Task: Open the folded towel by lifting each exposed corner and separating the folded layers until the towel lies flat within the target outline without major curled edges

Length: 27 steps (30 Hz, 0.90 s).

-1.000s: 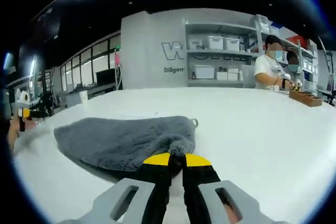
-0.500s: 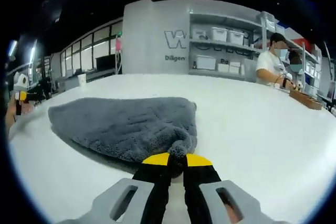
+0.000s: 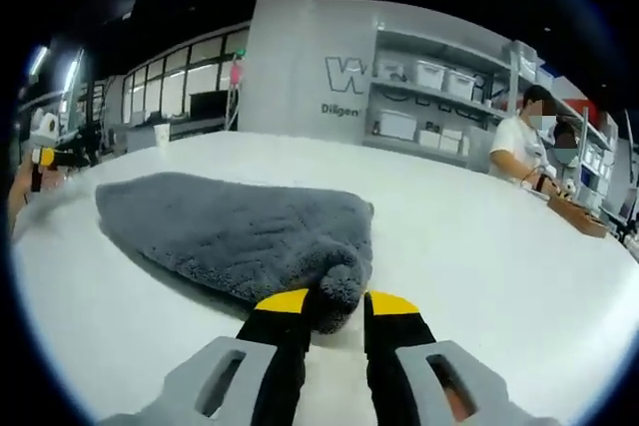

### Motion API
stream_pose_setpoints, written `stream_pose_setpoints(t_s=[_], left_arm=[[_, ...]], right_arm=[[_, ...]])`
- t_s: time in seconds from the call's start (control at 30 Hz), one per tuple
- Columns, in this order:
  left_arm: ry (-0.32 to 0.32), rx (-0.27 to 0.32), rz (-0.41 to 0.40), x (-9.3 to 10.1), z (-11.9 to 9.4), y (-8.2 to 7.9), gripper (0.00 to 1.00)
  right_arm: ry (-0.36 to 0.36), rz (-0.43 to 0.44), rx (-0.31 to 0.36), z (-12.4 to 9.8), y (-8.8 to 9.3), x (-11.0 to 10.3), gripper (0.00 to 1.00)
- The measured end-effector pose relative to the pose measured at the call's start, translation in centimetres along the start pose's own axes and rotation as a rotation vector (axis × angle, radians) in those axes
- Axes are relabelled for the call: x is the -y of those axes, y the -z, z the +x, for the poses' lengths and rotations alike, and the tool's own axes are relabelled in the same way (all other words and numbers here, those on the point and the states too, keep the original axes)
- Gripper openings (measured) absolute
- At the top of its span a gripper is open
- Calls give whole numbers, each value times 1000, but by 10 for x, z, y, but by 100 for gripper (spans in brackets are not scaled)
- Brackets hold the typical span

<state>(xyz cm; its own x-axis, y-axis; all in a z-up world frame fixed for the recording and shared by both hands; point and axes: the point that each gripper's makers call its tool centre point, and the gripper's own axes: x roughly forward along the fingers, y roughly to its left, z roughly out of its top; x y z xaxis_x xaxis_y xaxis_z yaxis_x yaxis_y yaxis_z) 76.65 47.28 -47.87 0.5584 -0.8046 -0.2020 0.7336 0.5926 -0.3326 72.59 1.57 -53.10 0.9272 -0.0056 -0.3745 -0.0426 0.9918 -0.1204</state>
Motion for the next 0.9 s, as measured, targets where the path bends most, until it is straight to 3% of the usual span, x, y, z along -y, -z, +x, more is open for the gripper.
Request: stream_pose_setpoints(t_s=[0.4,0.63,0.77,0.9], left_arm=[[-2,-24,5,0,3,6,88],[-1,-39,7,1,5,10,88],[-1,-45,9,1,6,11,88],[-3,-52,11,-1,7,12,88]], right_arm=[[-58,62,50,-14,-16,3,64],[-69,36,25,-19,-13,-6,84],[-74,25,4,-18,-11,-10,100],[-87,0,-17,-17,-9,-12,99]])
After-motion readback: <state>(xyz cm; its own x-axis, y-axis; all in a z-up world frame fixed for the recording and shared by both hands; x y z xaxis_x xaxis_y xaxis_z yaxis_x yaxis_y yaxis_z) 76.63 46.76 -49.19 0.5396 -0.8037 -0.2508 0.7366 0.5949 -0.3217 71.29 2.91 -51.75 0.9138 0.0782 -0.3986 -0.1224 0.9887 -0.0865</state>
